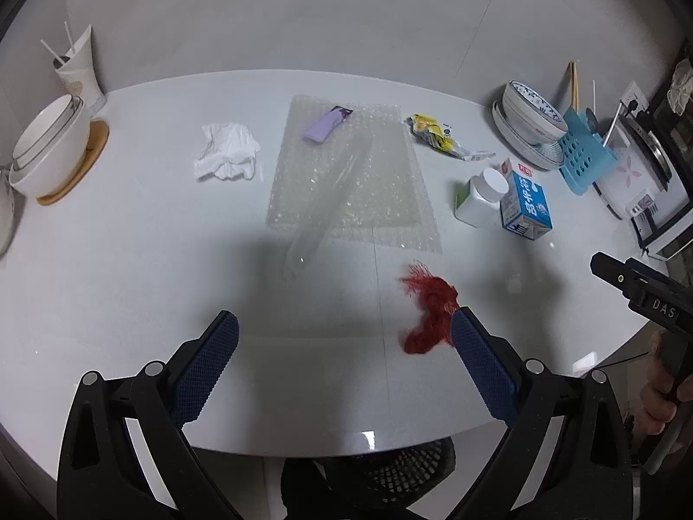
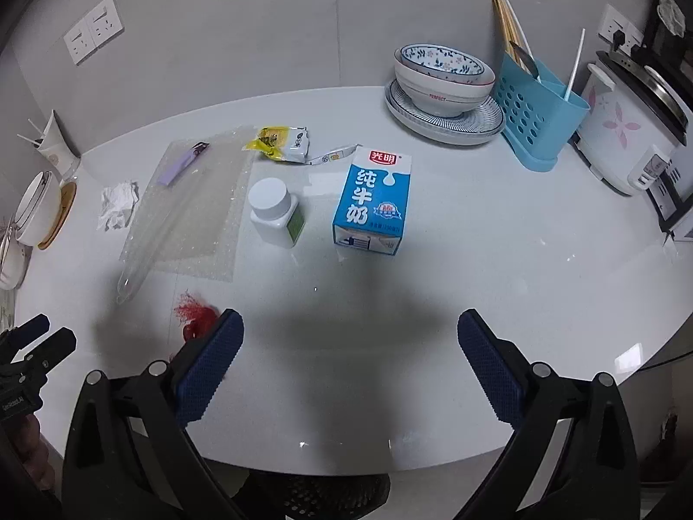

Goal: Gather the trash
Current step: 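Raise both tools back up to the counter, then grasp the clear plastic tube with the left tool while the right tool grasps the milk carton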

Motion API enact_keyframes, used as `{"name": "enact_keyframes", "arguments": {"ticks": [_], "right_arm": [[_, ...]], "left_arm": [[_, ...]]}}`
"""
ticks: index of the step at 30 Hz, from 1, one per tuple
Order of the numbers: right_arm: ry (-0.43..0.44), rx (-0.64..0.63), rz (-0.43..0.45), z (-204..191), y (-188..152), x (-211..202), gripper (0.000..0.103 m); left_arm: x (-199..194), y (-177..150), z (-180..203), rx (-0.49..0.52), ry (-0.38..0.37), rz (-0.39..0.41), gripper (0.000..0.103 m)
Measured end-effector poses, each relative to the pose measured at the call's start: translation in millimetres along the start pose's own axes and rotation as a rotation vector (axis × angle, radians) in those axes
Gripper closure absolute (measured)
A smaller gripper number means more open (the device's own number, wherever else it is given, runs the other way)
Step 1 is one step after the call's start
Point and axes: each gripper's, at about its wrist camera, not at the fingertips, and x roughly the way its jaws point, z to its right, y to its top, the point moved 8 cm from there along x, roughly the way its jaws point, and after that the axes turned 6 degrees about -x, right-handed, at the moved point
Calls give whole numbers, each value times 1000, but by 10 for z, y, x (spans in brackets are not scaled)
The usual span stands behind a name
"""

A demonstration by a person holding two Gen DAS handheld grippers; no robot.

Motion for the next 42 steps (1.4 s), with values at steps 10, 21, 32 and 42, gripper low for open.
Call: {"name": "enact_keyframes", "arguments": {"ticks": [10,21,32,42], "right_arm": [[-24,77,-74,203,572,568,8],[-66,216,-225,453,879,1342,8],[-87,300,-343,559,935,1751,10],[-55,365,-375,540,877,1826,40]], "left_arm": [[545,560,-55,63,4,-58,7],[1283,899,66,147,21,-153,17],[1691,949,142,174,46,-230,42],[1729,1005,142,178,64,-242,75]]}}
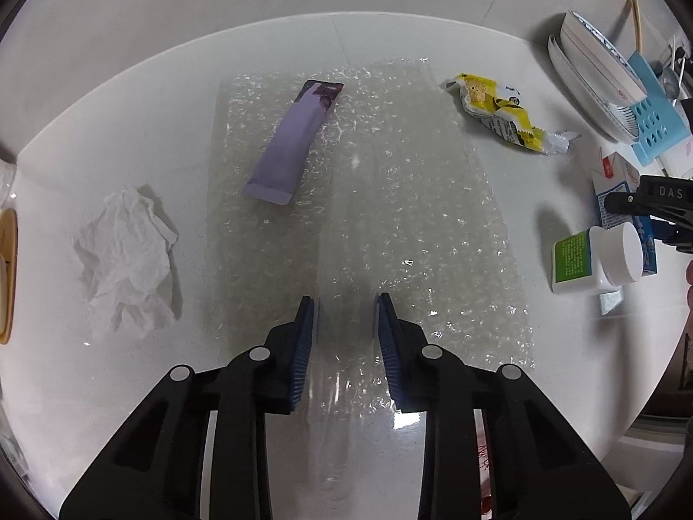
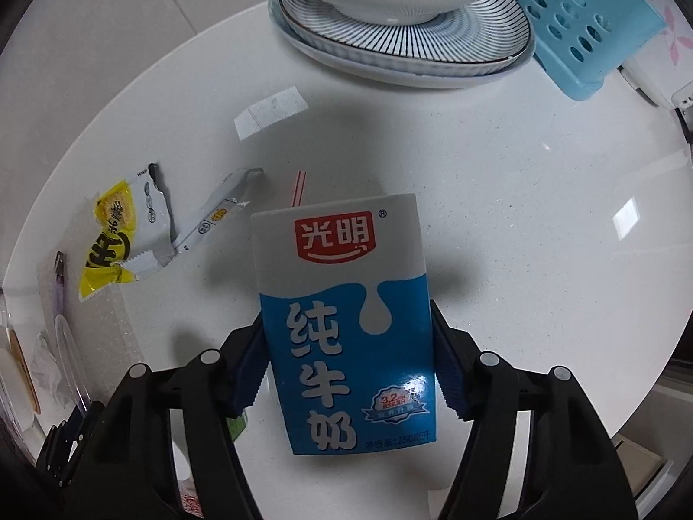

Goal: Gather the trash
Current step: 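Grasp the clear plastic tube with the left tool while the right tool grasps the milk carton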

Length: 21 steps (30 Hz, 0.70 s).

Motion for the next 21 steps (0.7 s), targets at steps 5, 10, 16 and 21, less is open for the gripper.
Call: {"name": "enact_keyframes", "arguments": {"ticks": [5,10,16,21], "right_arm": [[-25,-26,58,2,-36,-203,40],[-23,-48,107,-25,-201,-391,40],[-45,-158,199,-102,-403,-626,40],[-33,-190,252,-116,-582,-863,40]], "left_arm": [[-88,4,15,7,8,30,75],[-282,-72,24,-7,-4,75,75],[-535,-223,-13,-53,-13,118,75],[-721,-318,0,-58,-15,142,75]]}}
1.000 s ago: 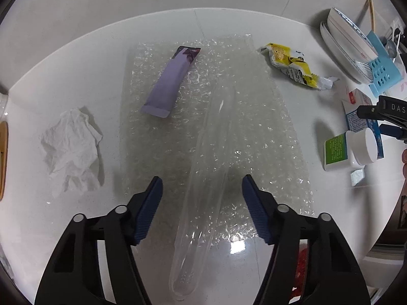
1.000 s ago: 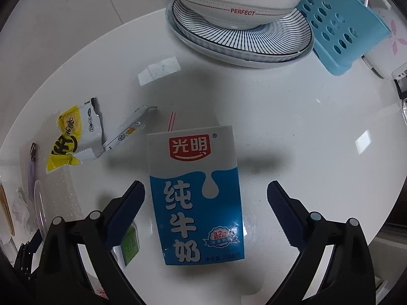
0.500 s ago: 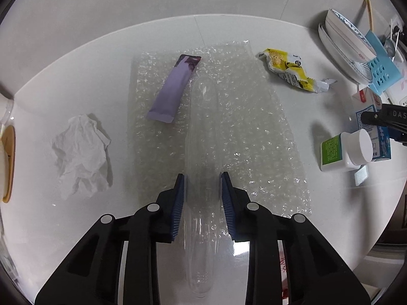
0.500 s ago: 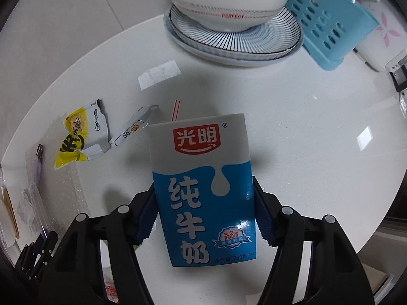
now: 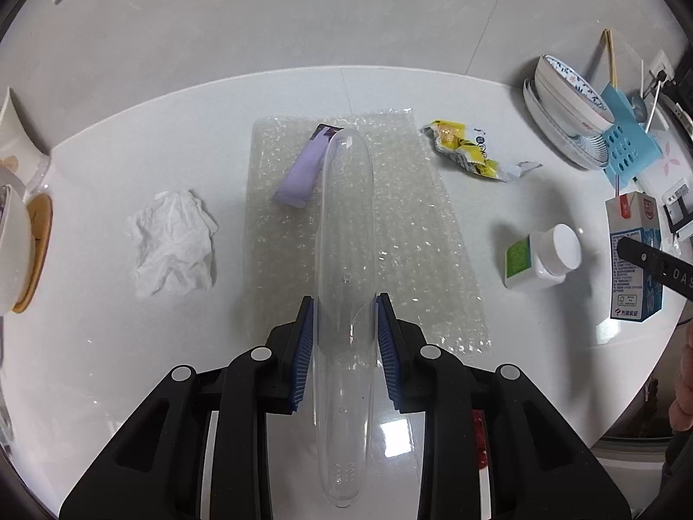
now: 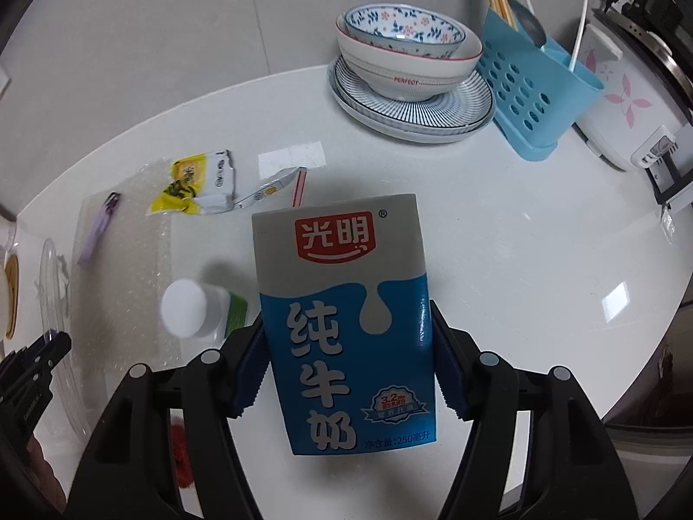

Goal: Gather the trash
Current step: 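Grasp the clear plastic tube with the left tool while the right tool grasps the milk carton, then lift the tube and milk carton and carry them down toward the wastebasket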

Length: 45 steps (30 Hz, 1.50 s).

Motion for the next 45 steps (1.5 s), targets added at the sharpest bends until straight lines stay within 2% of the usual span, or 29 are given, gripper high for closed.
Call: {"name": "enact_keyframes", "arguments": {"ticks": [13,36,42,45], "right_arm": [[46,-69,119,-19,-279,-592,40],[97,-190,131,-191,-997,-1018,40],[138,-205,116,-245,-1264,-1110,40],[190,-195,94,-259,-1394,-1147,40]], "left_arm": [[-434,-295,60,-33,-18,31,75],[-1015,-1020,31,-114,14,66,75],[-1121,-1239,90,-135,2,67,75],[-1180,-1363,136,-130,-6,69,75]]}}
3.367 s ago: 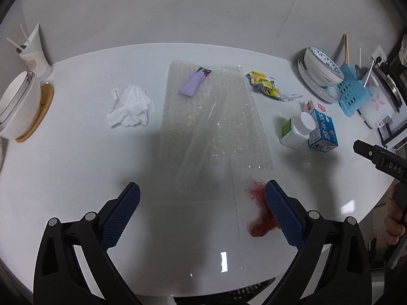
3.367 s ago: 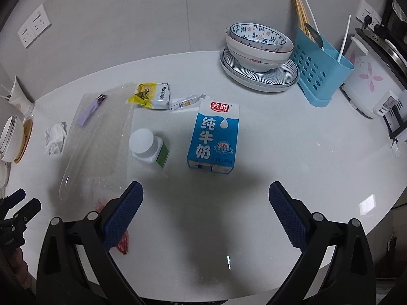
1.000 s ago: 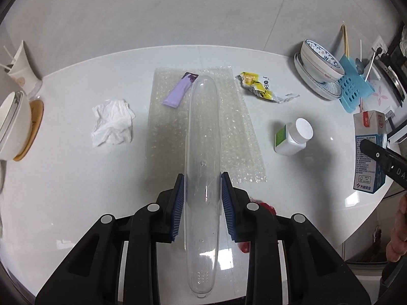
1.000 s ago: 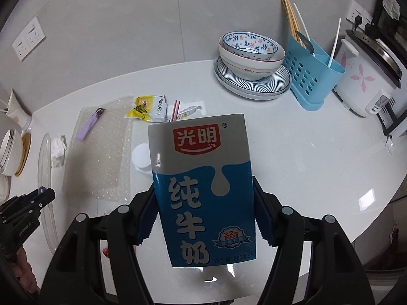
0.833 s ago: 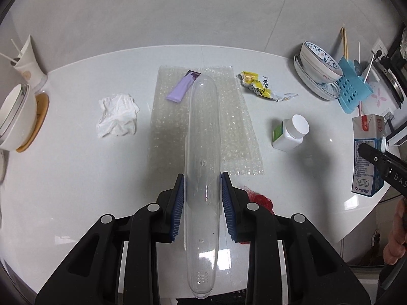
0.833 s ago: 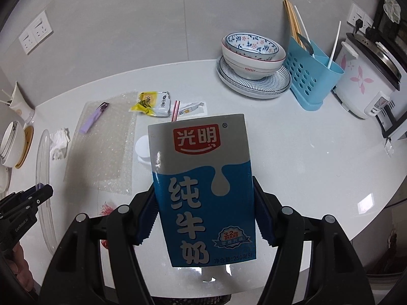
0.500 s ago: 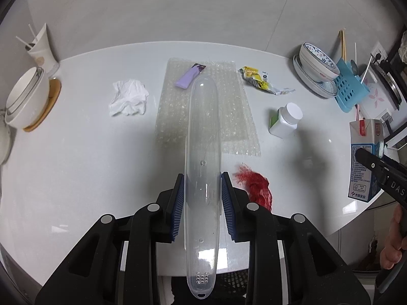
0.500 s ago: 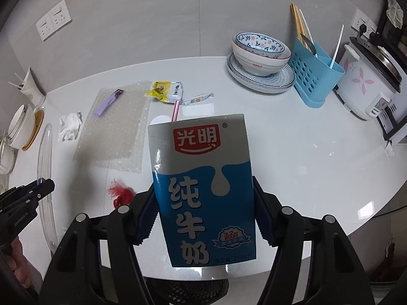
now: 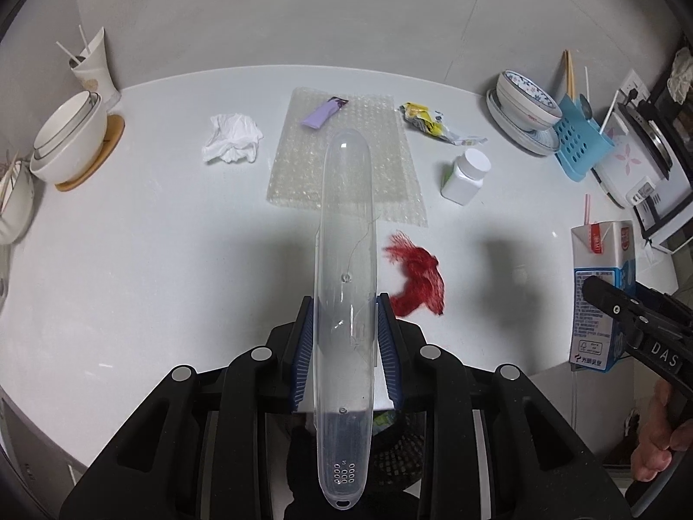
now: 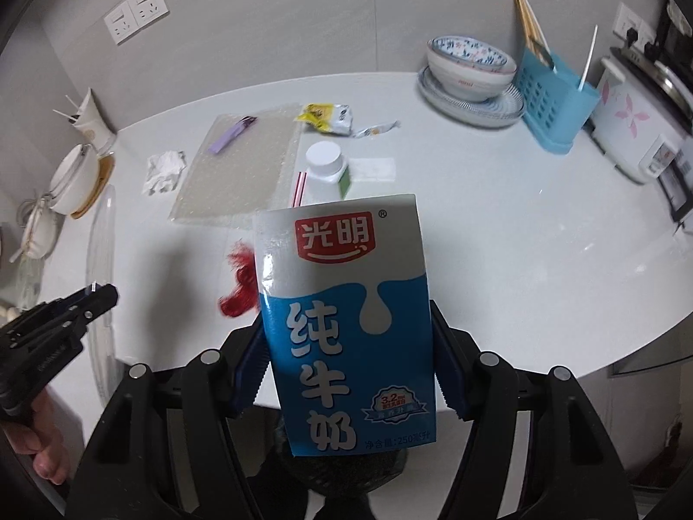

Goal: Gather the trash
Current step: 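Lift the tube and milk carton and carry them down toward the wastebasket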

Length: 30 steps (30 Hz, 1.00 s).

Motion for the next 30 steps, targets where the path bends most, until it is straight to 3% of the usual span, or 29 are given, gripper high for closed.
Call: {"name": "enact_keyframes", "arguments": {"ticks": [23,30], "right_arm": [[57,-83,-2,-223,-1093,-292,40],[59,-102,-12,-201,-1400,-247,40]], "left_arm": [[-315,-1144,72,-25,-65,-13,75],[-253,-1447,109,-12,-81,-35,75]]}}
